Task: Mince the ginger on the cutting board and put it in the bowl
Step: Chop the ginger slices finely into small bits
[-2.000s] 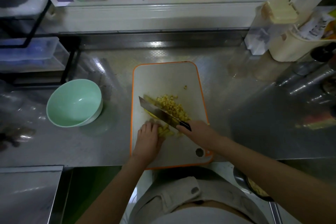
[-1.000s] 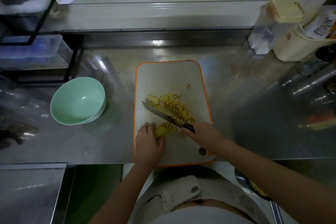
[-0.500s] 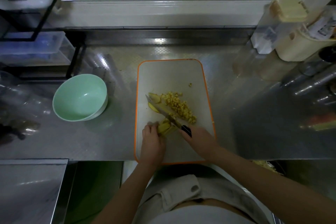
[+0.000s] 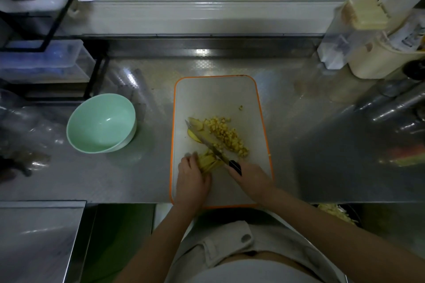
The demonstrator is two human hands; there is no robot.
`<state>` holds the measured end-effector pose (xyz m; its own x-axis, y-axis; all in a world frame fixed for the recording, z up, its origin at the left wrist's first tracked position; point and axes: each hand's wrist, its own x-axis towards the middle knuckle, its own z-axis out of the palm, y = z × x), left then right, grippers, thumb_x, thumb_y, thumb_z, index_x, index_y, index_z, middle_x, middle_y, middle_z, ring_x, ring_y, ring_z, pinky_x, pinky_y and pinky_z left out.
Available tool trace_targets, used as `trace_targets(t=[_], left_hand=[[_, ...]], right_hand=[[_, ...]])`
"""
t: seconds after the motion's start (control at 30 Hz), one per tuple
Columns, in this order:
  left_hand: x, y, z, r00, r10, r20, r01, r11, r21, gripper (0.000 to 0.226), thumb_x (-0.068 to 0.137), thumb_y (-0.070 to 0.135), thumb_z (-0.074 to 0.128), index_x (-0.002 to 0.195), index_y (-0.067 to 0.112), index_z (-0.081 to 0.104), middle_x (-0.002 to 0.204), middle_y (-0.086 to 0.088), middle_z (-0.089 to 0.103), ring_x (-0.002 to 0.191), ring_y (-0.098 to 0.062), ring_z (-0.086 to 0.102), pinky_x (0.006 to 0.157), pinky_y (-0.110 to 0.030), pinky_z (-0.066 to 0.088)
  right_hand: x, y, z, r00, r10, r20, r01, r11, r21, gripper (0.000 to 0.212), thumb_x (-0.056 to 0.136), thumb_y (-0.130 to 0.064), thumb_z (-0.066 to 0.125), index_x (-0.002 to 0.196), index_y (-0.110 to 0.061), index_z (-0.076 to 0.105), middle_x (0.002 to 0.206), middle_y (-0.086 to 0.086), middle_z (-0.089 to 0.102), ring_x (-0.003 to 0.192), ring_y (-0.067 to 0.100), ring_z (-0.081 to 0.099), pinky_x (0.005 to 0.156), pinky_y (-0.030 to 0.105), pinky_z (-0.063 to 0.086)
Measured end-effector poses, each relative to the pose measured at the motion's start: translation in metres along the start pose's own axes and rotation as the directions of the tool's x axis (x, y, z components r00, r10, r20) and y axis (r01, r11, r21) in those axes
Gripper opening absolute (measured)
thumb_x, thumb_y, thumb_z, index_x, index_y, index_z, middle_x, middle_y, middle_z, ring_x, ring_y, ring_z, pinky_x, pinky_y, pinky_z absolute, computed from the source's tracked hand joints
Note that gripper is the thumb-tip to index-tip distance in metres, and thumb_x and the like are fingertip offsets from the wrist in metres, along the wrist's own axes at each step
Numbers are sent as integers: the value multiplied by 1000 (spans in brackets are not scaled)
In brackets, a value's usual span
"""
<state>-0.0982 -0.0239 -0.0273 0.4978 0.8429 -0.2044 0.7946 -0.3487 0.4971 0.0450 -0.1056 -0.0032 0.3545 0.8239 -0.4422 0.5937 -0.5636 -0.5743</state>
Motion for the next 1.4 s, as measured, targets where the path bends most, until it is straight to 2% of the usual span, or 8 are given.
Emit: trace_targets(t=[0.13, 0.27, 0.33, 0.47, 0.8, 1.0, 1.27, 1.4], left_hand=[[6, 2, 2, 998, 57, 1, -56, 965, 256, 67, 92, 42, 46, 145, 9, 20, 142, -11, 33, 126, -28, 33, 101, -35, 26], [11, 5, 6, 993, 88, 84, -112, 928, 355, 53, 98, 31, 32, 144, 9, 17, 142, -11, 29, 126, -26, 31, 102, -31, 23], [10, 6, 6, 990, 102, 99, -132, 911, 390, 48, 97, 22, 26, 143, 8, 19, 140, -12, 30, 124, -27, 32, 102, -31, 23], [8, 4, 11, 988, 144, 46, -151, 918, 367, 46, 93, 15, 25, 138, 3, 32, 134, -18, 39, 121, -31, 39, 100, -36, 30], [8, 1, 17, 999, 54, -9, -53, 998, 40, 58, 91, 11, 50, 142, -1, 25, 139, -22, 33, 128, -33, 30, 107, -35, 23], [5, 0, 22, 999, 16, 29, -12, 991, -133, 64, 93, 1, 45, 145, -1, 7, 153, -20, 7, 143, -31, 0, 117, -36, 3], [9, 2, 30, 999, 1, 53, -4, 999, 52, 57, 99, 5, 28, 144, -1, -7, 154, -19, -6, 143, -30, -9, 109, -30, -19], [5, 5, 27, 996, 50, 70, -61, 984, 166, 58, 99, 7, 27, 143, -4, -8, 153, -23, -3, 142, -34, -6, 108, -34, -20]], right_hand=[[-1, 0, -8, 1000, -13, 11, 13, 1000, 2, 36, 98, -40, 41, 66, -23, 41, 58, -9, 38, 52, 5, 39, 52, 27, 27], [-1, 1, -10, 1000, -13, -9, 12, 996, -87, 38, 98, -44, 39, 96, -12, 59, 72, 3, 55, 69, 21, 54, 58, 27, 32], [1, 1, -12, 1000, -21, -21, 18, 987, -158, 39, 98, -45, 37, 97, -14, 60, 82, 9, 61, 79, 25, 60, 59, 28, 33], [3, -1, -20, 1000, -10, -9, 8, 979, -203, 38, 97, -46, 37, 65, -26, 35, 67, -4, 46, 76, 25, 56, 61, 29, 32], [-1, 2, -5, 998, -28, -64, 12, 972, -236, 42, 97, -47, 38, 100, -9, 56, 95, 14, 64, 89, 30, 61, 64, 32, 38], [-6, -6, -3, 1000, 13, 15, -11, 993, -120, 33, 99, -41, 37, 90, -11, 47, 87, 14, 54, 85, 28, 56, 62, 26, 28], [-10, -13, 1, 999, -15, 40, 17, 999, -40, 39, 98, -40, 40, 99, -4, 55, 98, 17, 62, 90, 29, 58, 63, 25, 28], [-8, -13, -5, 997, -18, 69, 19, 1000, -6, 36, 99, -38, 41, 69, -17, 41, 69, -4, 48, 63, 13, 46, 55, 24, 23]])
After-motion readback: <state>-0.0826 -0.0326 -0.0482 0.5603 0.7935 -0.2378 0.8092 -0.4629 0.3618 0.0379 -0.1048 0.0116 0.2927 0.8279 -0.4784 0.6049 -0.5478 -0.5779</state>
